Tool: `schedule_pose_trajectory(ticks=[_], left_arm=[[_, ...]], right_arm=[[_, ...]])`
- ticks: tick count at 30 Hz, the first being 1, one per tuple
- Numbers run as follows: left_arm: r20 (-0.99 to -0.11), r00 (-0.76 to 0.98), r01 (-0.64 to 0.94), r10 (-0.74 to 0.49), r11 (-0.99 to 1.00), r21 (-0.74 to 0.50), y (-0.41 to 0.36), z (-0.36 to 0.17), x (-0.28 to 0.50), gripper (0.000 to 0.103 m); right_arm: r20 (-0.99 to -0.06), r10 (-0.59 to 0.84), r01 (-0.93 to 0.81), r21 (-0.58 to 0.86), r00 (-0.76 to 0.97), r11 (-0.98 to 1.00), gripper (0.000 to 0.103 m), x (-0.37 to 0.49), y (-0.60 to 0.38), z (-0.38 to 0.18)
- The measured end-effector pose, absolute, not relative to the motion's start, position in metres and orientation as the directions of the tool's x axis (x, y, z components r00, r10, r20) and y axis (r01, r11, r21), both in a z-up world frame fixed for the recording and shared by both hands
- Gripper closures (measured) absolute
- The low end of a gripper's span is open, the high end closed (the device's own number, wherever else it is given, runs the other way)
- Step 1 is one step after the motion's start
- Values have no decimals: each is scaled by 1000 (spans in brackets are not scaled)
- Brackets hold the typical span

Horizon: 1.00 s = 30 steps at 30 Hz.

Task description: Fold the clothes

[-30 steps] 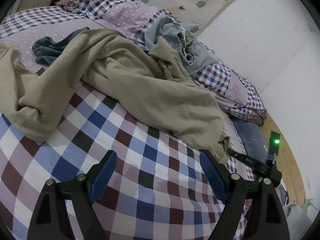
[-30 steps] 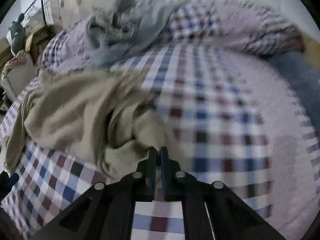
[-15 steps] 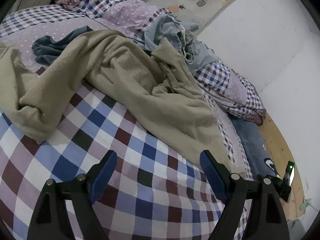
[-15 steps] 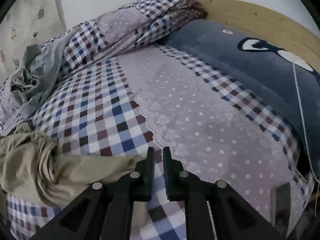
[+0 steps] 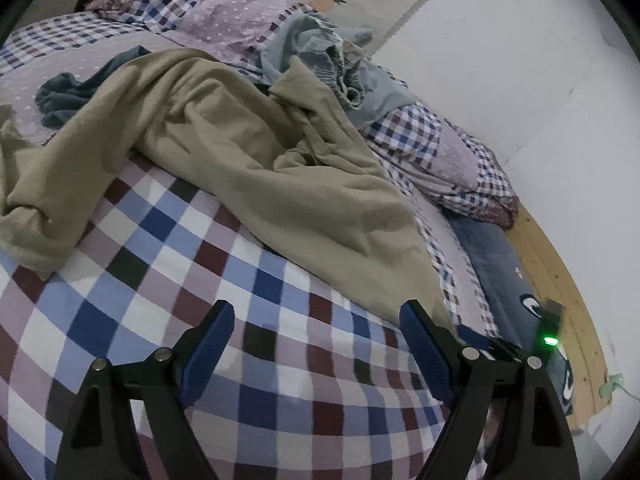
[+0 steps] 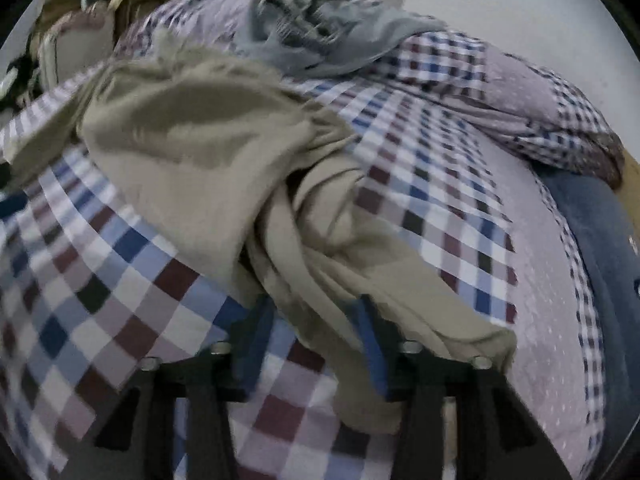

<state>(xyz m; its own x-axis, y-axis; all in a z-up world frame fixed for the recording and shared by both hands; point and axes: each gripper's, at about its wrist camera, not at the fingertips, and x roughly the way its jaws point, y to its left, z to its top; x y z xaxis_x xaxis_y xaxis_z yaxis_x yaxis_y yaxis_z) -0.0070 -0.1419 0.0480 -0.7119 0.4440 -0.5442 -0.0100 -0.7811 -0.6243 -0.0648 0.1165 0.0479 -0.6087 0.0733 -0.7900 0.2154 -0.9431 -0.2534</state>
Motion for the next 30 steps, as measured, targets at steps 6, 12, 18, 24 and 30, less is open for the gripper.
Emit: schedule_pose_trajectory(ticks=[6,12,18,24,30], left_arm=[[-522,-689,-78,503,-768,-636,-131,53,-7,16],[-528,-684,-65,503,-764,-642,-134,55,-3,16],[-519,-685,-4,512,-715,-699,-145,48,0,16],[-496,-652,-89,573,-708,-701,-126,50,2,16],[-471,-557,-263,684,-683,-681,-81,62,12,16]], right_arm=[[-684,-173,178,65,-708,-982,102,-21,138,142],[-464,-496,273,467,-734,-841,101,38,170,231],[-650,-156,-27,263,-744,-964,93,51,196,184],[-609,-214,-126,465,-764,-876,58,77,238,123],[-627,-229,-105,448,-745,-888,58,82,237,101]])
